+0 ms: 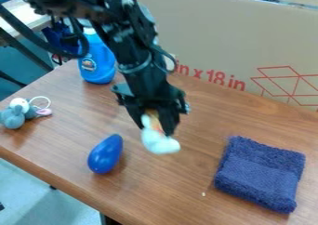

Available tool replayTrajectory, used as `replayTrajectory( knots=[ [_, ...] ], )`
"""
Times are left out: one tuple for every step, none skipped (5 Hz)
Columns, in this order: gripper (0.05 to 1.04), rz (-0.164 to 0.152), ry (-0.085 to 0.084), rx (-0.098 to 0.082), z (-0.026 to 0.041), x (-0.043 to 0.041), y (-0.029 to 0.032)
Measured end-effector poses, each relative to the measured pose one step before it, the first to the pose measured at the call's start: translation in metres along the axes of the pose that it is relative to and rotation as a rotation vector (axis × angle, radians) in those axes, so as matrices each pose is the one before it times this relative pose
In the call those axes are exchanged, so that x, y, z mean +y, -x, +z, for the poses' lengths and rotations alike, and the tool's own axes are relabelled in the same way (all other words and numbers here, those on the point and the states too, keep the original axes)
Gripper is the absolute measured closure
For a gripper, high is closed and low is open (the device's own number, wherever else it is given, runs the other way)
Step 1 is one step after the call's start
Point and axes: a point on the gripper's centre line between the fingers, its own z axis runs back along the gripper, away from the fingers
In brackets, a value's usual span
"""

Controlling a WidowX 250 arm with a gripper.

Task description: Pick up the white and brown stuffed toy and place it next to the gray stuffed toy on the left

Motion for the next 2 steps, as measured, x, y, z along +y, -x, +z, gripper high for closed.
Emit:
replayTrajectory(
  knots=[
    [0.461,0.0491,-0.0892,0.0973,0.01937,0.03193,0.01461],
    [0.461,0.0862,0.0023,-0.0158,0.02084,0.03344,0.00692]
  ],
)
